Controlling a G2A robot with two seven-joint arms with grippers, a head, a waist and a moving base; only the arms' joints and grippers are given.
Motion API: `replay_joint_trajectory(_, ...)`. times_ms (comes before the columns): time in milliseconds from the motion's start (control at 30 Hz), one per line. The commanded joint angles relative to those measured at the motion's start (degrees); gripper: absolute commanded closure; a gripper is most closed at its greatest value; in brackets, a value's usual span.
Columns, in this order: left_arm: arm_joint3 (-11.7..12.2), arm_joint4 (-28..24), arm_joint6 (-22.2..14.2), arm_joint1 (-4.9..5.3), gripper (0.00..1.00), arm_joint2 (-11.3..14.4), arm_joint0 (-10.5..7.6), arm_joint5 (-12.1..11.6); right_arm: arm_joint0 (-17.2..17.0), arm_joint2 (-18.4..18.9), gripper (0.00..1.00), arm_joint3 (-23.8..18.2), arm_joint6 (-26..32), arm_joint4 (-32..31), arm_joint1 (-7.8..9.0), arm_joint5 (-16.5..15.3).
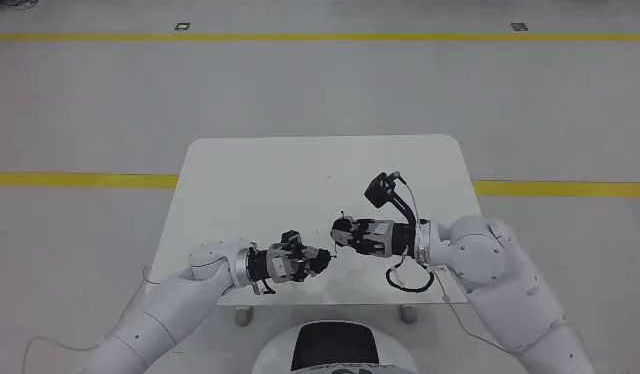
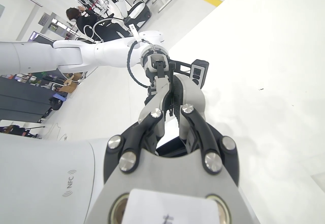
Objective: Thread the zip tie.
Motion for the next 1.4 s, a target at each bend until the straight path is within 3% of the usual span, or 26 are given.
replay_joint_trajectory(0, 0.05, 0.04, -0.01, -0.02, 1.00, -0.01, -0.01, -0.01, 0.12, -0.17, 1.00, 0.03, -0.10, 0.05, 0.16, 0.00)
replay_joint_trajectory(1367, 0.15, 0.34, -0.27, -0.28, 1.00, -0.41, 0.18, 0.01, 2.00, -3.79, 1.00, 1.02, -2.44, 0.86, 2.98, 0.00)
